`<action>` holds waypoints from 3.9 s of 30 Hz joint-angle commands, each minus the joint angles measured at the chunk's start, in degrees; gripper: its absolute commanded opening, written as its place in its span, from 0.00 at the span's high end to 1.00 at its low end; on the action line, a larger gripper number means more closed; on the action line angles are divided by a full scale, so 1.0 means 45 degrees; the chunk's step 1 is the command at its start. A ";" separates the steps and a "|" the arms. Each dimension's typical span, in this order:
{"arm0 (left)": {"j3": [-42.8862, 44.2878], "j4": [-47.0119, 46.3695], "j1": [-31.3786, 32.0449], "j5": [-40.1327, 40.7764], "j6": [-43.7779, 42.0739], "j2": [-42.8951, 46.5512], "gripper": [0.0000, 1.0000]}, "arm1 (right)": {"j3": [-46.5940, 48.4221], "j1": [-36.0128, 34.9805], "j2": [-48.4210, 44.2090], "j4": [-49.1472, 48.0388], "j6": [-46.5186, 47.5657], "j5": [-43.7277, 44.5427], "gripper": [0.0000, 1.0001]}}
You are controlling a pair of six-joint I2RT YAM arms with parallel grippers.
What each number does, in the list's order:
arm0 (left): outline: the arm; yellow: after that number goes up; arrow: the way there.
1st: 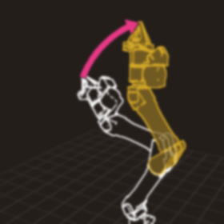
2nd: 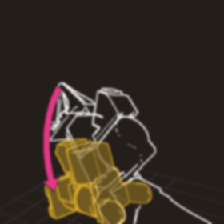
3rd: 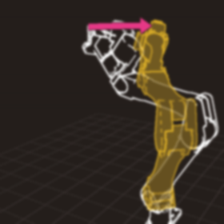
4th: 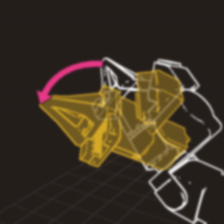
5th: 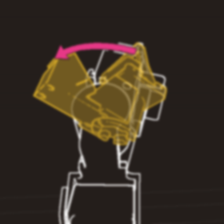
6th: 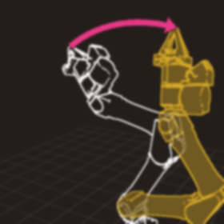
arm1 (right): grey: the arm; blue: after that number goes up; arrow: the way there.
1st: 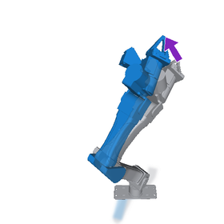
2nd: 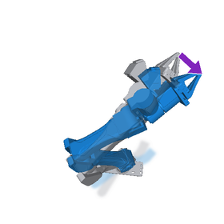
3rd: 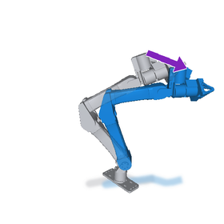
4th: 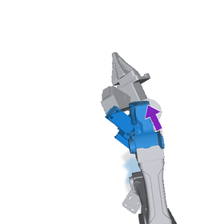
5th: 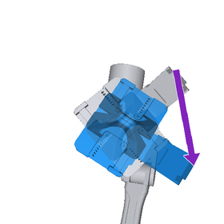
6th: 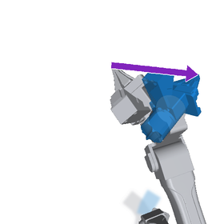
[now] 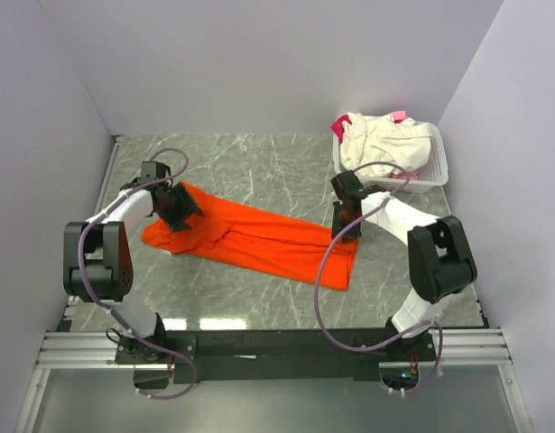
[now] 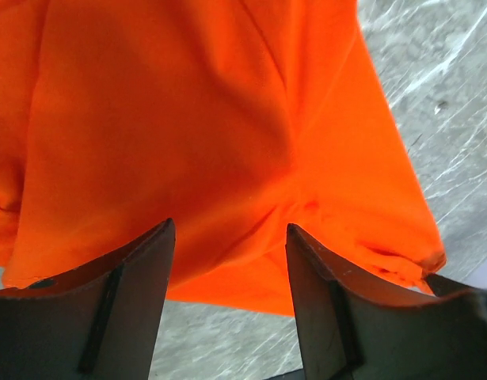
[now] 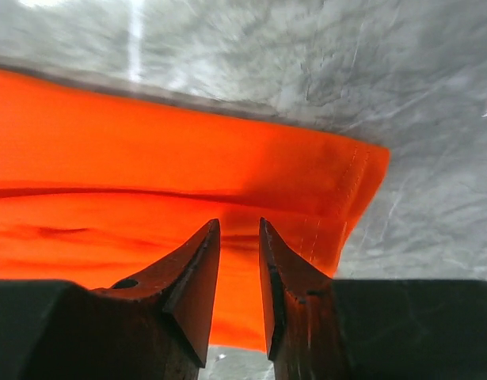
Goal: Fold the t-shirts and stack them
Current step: Fold the tshirt
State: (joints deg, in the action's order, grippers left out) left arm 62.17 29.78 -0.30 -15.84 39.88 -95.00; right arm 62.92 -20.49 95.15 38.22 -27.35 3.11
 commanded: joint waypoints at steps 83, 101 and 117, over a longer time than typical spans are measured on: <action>0.6614 0.0238 0.0730 0.0375 -0.3158 -0.3811 0.33 | -0.4059 -0.3571 -0.3352 -0.2535 -0.2554 -0.1746 0.61; 0.6457 0.0179 0.0730 0.0355 -0.3237 -0.3810 0.33 | -0.4391 -0.3689 -0.3079 -0.1794 -0.2573 -0.1279 0.69; 0.6321 0.0199 0.0710 0.0453 -0.3178 -0.3791 0.33 | -0.3942 -0.4079 -0.3410 -0.1930 -0.1755 -0.1649 1.00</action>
State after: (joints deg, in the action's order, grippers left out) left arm 91.07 31.14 3.03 -13.65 26.17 -115.22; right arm 43.55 -37.85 81.97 29.58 -37.56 -4.16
